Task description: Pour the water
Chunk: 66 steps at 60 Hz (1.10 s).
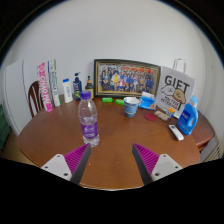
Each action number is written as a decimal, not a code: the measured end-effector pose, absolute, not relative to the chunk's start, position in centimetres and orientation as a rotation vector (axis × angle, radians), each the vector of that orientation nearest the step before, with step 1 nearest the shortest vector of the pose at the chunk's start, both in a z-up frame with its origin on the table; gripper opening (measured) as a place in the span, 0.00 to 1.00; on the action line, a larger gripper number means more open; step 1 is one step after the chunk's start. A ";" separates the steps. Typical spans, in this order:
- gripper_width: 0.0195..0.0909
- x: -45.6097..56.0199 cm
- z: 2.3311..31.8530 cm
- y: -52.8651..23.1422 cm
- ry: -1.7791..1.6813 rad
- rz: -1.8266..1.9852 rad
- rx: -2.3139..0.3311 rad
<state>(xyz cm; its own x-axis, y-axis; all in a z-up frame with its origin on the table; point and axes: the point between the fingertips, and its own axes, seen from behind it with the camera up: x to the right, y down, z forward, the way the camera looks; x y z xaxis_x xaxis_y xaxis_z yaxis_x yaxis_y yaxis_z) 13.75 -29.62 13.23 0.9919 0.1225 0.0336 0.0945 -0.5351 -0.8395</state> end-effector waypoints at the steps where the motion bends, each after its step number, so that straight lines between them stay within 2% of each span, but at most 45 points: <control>1: 0.93 12.8 13.2 -29.5 -0.155 0.044 -2.137; 20: 0.92 4.9 10.3 -19.9 -0.127 0.071 -1.983; 27: 0.86 4.2 9.0 -16.4 -0.071 0.070 -1.945; 32: 0.68 4.0 8.1 -14.8 -0.063 0.063 -1.923; 36: 0.46 3.4 7.8 -14.0 -0.078 0.057 -1.900; 40: 0.40 3.4 8.0 -13.8 -0.092 0.040 -1.868; 46: 0.25 3.4 8.1 -13.6 -0.096 0.032 -1.862; 47: 0.25 3.4 8.0 -13.5 -0.093 0.025 -1.863; 49: 0.20 3.3 8.2 -13.4 -0.092 0.020 -1.862; 56: 0.20 1.9 10.6 -12.3 -0.089 0.052 -1.856; 66: 0.20 -0.6 17.7 -8.1 0.093 0.335 -1.786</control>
